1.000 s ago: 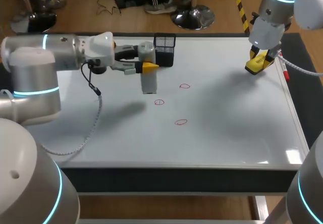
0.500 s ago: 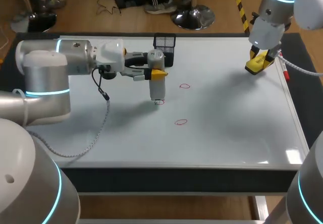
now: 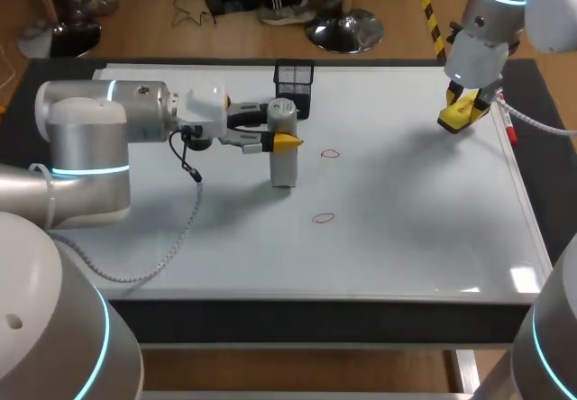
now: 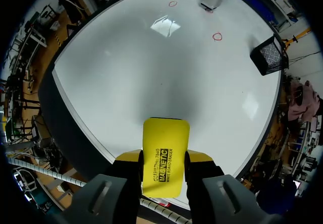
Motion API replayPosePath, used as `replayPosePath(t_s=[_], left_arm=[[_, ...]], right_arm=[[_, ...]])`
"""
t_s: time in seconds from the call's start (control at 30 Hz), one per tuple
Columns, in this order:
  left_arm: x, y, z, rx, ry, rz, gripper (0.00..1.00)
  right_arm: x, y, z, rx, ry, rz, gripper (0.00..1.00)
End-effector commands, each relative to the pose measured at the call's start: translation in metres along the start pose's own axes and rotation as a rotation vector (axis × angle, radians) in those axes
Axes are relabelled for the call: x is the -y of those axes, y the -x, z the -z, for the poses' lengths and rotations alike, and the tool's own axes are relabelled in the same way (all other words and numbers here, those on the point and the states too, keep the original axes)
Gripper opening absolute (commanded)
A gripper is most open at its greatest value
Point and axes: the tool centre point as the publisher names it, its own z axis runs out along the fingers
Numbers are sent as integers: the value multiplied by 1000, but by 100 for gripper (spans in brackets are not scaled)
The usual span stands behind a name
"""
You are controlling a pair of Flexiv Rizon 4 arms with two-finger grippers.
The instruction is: Pick up the inspection probe, press it on each red-marked spot on the whiteboard one by one, put down the probe, pick up the eraser, and wipe off all the red marks.
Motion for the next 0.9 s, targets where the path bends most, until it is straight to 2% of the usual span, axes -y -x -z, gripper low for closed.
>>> replayPosePath(t_s=[0.03, 0.4, 0.9], left_arm=[[-4, 3, -1, -4, 1, 1, 0], [-10, 3, -2, -5, 3, 10, 0], [-9, 4, -1, -9, 15, 5, 0]], right_arm=[[0, 0, 1, -2, -2, 1, 0], [0, 0, 1, -2, -2, 1, 0], [0, 0, 1, -2, -2, 1, 0]])
